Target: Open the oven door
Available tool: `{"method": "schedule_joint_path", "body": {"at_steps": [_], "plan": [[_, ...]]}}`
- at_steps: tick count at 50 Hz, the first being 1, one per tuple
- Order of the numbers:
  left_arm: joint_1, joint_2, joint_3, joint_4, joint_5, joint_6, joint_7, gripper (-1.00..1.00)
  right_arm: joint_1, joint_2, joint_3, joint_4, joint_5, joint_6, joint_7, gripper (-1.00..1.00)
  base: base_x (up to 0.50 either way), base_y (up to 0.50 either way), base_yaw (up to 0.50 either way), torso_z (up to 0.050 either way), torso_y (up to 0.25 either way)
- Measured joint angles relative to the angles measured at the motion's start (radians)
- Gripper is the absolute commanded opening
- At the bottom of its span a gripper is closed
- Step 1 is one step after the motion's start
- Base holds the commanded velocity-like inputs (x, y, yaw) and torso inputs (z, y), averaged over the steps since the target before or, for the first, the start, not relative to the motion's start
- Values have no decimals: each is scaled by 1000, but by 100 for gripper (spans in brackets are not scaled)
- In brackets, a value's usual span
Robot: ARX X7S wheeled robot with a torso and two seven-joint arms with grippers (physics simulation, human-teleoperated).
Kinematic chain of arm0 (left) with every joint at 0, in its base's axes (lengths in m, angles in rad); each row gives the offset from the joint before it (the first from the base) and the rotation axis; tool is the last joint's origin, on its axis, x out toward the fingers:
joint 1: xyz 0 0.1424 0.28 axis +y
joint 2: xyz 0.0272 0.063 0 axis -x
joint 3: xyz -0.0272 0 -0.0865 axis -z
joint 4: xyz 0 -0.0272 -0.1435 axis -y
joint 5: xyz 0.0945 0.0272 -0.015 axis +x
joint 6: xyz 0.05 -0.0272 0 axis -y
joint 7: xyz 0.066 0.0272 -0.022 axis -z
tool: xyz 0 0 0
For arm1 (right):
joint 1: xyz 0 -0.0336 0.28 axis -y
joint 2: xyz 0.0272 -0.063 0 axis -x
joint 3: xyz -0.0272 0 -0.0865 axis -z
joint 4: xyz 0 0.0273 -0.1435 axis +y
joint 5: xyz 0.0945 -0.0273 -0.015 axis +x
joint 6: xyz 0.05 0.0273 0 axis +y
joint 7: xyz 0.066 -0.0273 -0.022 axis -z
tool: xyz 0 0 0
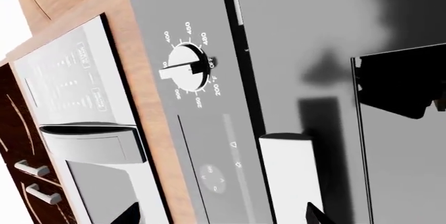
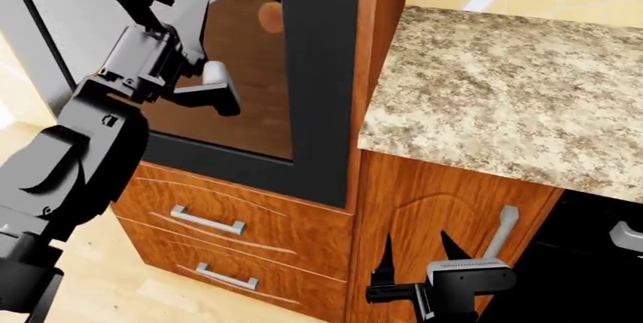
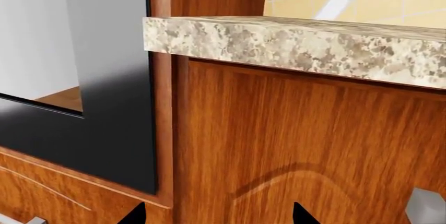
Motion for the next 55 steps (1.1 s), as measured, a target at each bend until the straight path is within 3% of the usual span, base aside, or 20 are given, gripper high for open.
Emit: {"method": "schedule_joint_path", "body": {"at_steps": [21, 55], "plan": [[-81, 66, 32, -152, 5, 24, -19, 100, 2, 8, -10, 0, 7, -2, 7, 100, 0, 0, 0, 0, 0], [-104, 142, 68, -323, -7, 57, -69, 100, 7, 18, -23, 6, 19, -6, 20, 100, 0, 0, 0, 0, 0]]}}
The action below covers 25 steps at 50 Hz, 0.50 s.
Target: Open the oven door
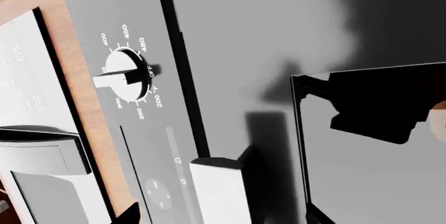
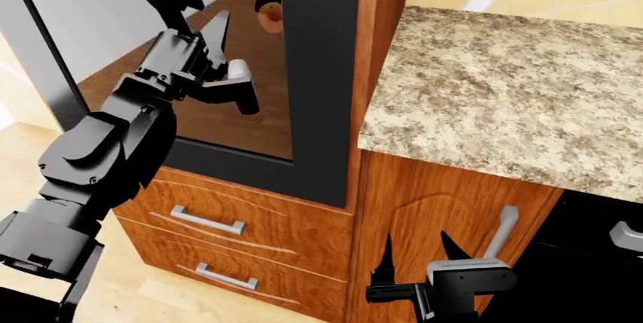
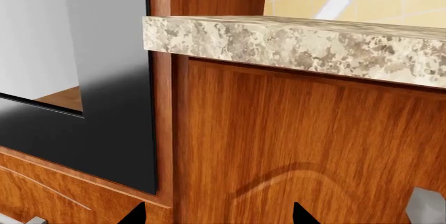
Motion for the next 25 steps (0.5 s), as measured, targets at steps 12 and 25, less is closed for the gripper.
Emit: {"method": "schedule_joint_path", "body": {"at_steps": [12, 25], "plan": [[-11, 8, 3, -63, -6, 1, -10, 100, 1, 4, -3, -2, 6, 2, 5, 100, 0, 0, 0, 0, 0], [-48, 16, 7, -129, -6, 6, -24, 100, 2, 7, -7, 1, 11, 1, 10, 100, 0, 0, 0, 0, 0]]}}
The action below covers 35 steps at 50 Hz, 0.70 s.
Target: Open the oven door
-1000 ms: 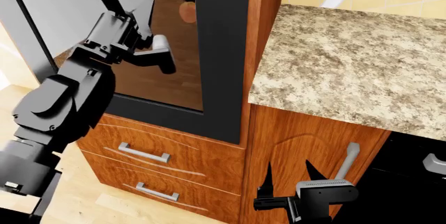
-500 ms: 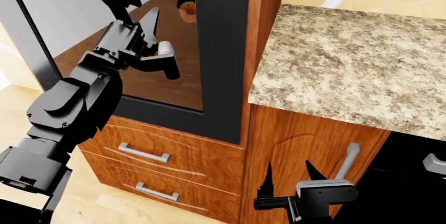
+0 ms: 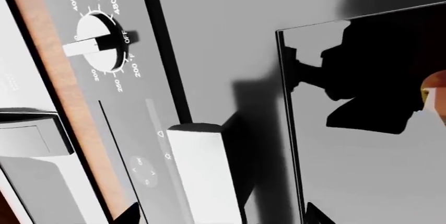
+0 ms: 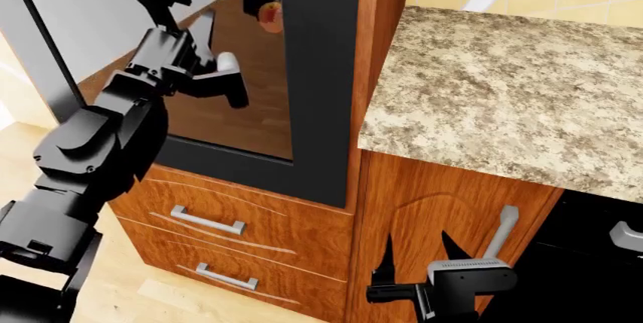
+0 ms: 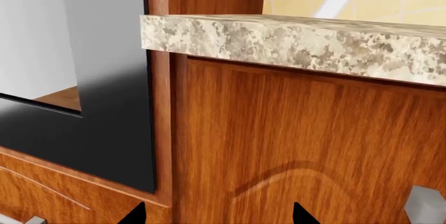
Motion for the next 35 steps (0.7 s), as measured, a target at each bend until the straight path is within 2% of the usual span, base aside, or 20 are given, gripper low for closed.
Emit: {"method": "schedule_joint_path", "body": {"at_steps": [10, 35], "plan": [[-37, 18, 13, -53, 8, 11, -14, 100, 0, 3, -5, 3, 1, -5, 3, 100, 0, 0, 0, 0, 0], [-149, 105, 60, -327, 17, 88, -108, 100, 3, 8, -12, 8, 12, -9, 11, 100, 0, 0, 0, 0, 0]]}}
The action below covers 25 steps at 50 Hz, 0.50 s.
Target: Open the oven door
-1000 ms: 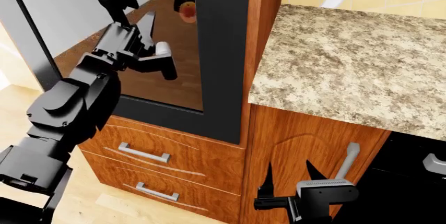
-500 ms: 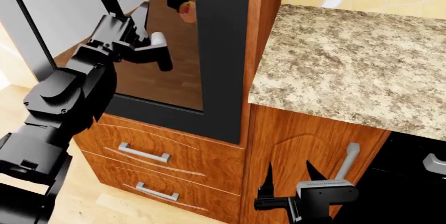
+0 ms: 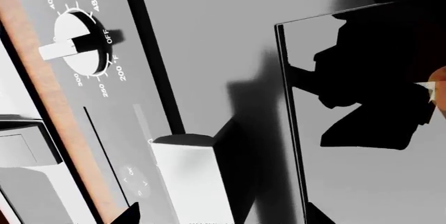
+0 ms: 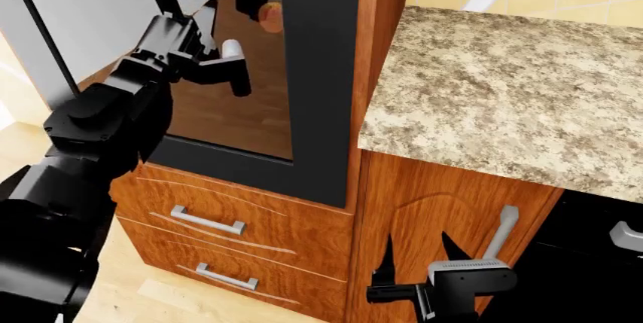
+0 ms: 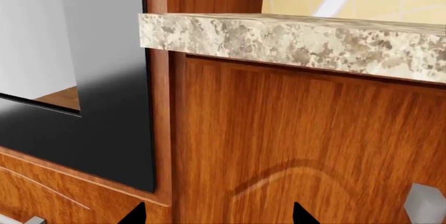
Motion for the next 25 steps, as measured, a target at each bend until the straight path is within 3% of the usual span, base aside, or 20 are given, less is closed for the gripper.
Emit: {"method": "schedule_joint_path", "body": {"at_steps": [25], "plan": [[-44, 18, 33, -97, -31, -2, -36, 100, -2, 9, -8, -6, 10, 3, 12, 100, 0, 0, 0, 0, 0]]}}
